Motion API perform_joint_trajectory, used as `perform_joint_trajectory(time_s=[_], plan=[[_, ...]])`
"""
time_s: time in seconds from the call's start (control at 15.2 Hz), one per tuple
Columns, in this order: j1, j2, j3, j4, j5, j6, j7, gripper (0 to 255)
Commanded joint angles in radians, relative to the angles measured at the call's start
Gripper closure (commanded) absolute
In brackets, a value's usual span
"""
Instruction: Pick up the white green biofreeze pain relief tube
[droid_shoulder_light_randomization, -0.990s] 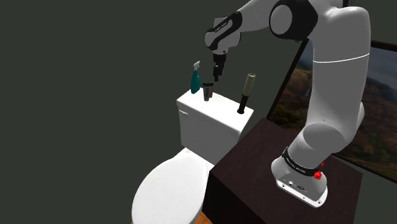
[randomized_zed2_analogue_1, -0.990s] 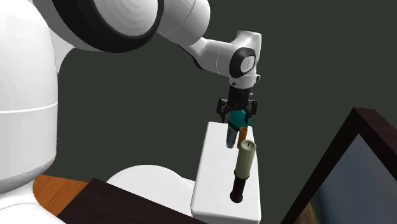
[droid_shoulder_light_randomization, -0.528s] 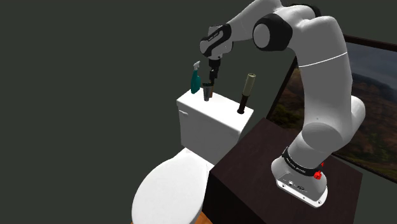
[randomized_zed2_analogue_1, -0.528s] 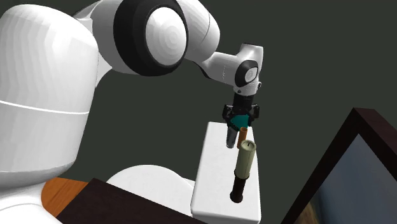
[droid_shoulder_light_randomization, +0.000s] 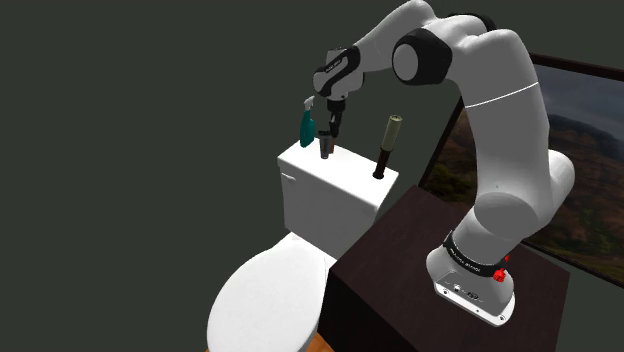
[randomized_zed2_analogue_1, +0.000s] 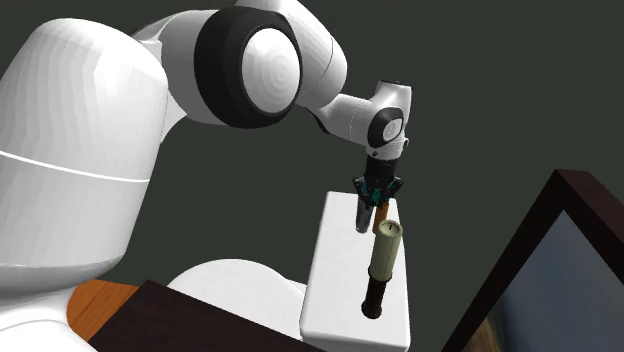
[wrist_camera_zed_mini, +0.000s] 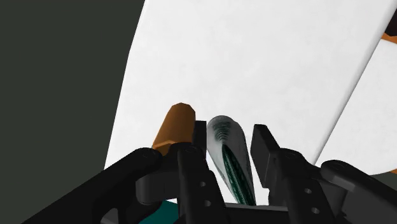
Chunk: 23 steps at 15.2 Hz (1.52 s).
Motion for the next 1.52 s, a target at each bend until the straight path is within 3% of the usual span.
perform_joint_trajectory(time_s=[0.0,0.46,1.45], plan=[[0.000,0.000,0.000,0.000,0.000,0.001,0.000,255],[0.000,0.001,0.000,0.000,0.000,0.001,0.000,255],[0.013,-0.113,-0.019,0.026,-0.026,-0.137,0.010,255]])
